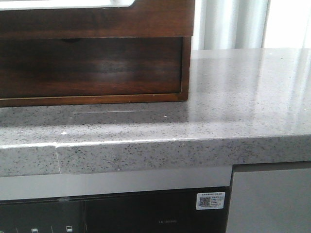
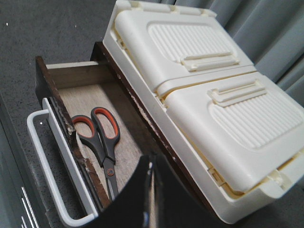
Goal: Put scissors in drawer with both arms
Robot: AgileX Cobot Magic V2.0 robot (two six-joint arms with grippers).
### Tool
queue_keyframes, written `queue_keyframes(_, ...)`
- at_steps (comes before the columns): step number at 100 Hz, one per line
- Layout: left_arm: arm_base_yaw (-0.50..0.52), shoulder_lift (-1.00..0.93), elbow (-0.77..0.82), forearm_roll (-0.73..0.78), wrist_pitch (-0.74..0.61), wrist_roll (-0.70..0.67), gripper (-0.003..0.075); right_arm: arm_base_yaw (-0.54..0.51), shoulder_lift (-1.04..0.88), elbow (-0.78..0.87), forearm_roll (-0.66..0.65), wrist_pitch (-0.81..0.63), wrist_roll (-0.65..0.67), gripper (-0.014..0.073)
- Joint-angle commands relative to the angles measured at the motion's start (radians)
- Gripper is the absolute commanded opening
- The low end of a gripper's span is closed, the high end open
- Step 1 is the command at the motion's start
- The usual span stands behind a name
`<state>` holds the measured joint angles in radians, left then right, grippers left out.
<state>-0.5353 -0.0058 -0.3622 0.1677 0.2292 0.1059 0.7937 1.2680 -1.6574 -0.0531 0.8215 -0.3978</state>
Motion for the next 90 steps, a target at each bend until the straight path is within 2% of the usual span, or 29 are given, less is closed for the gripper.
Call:
queue_keyframes(1, -0.01, -0.031, -0.03, -0.049, -0.03, -0.01, -0.002, -0.002, -0.09, 0.015, -0.001, -0.077, 0.026, -0.0065)
queue_keyframes(19, -0.01, -0.031, -0.028, -0.048, -0.071, -0.01, -0.002, -0.002, -0.252, 0.173, 0.001, -0.123, 0.047, -0.0065)
queue_keyframes(50, -0.01, -0.031, 0.021, -0.09, -0.14, -0.01, -0.002, -0.002, -0.62, 0.607, -0.001, -0.332, 0.095, -0.0065)
queue_keyframes(65, -0.01, -0.031, 0.082, -0.109, -0.229, -0.01, -0.002, -0.004, -0.793, 0.781, -0.001, -0.349, 0.118, -0.0065)
queue_keyframes(90, -0.01, -0.031, 0.187, -0.18, -0.296, -0.01, -0.002, -0.004, -1.02, 1.004, -0.001, -0.351, 0.143, -0.0066)
